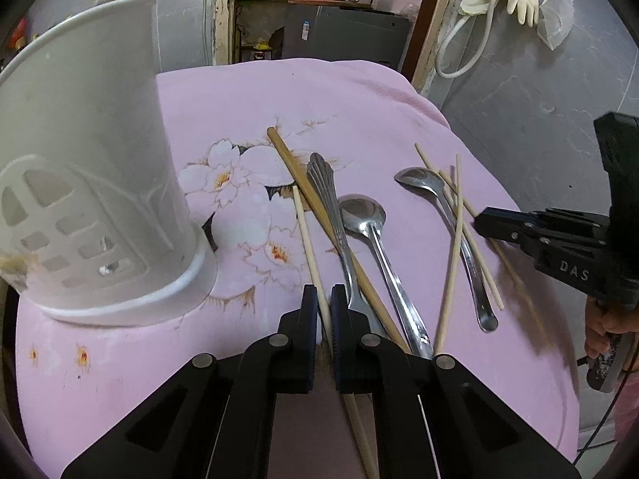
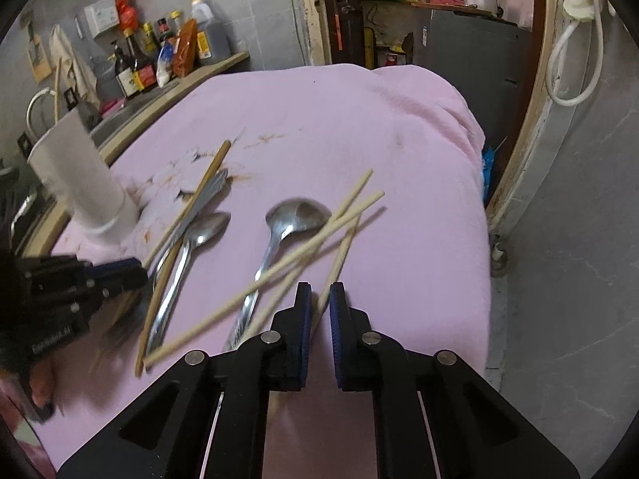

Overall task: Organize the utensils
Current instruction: 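Grasp a wooden chopstick from the pile with the right gripper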

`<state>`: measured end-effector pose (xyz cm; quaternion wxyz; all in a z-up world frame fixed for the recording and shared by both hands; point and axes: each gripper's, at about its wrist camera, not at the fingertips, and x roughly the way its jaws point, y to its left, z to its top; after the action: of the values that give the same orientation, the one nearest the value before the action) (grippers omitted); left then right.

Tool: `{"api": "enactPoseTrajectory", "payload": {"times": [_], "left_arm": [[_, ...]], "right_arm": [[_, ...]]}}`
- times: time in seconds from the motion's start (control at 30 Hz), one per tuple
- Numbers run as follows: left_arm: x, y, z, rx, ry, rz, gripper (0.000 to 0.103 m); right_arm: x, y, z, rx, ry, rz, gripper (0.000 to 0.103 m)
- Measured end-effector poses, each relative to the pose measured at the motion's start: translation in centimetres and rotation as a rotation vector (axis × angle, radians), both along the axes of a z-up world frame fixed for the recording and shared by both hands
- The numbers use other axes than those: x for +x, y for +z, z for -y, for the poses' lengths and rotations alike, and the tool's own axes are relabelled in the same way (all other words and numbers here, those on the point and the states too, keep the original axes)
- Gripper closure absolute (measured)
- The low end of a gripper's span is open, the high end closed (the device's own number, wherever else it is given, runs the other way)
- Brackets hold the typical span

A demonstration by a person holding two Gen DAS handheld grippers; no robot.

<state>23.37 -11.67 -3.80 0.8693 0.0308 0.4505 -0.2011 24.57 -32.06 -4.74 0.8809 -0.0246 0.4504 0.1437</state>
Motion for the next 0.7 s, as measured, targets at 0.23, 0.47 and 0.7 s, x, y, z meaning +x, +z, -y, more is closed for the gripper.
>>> {"api": "enactPoseTrajectory", "payload": {"times": [0.23,0.47,0.7], "left_arm": [[-1.0,0.2,-0.5,0.012,-0.019,-0.02,0.098],[0.7,0.2,0.1,0.009,-0.019,-0.069,0.098],[1.3,0.1,1.0,0.033,-0.004,-0.095,0.098]], "right_arm": [[-1.1,0.1,0.7,-0.018,-0.021,-0.033,0.097],[1.1,-0.1,0.3,-0.01,-0.087,-0.055,0.095],[1.7,-0.1,0.5,0.009,-0.134,-0.089,0.098]]}}
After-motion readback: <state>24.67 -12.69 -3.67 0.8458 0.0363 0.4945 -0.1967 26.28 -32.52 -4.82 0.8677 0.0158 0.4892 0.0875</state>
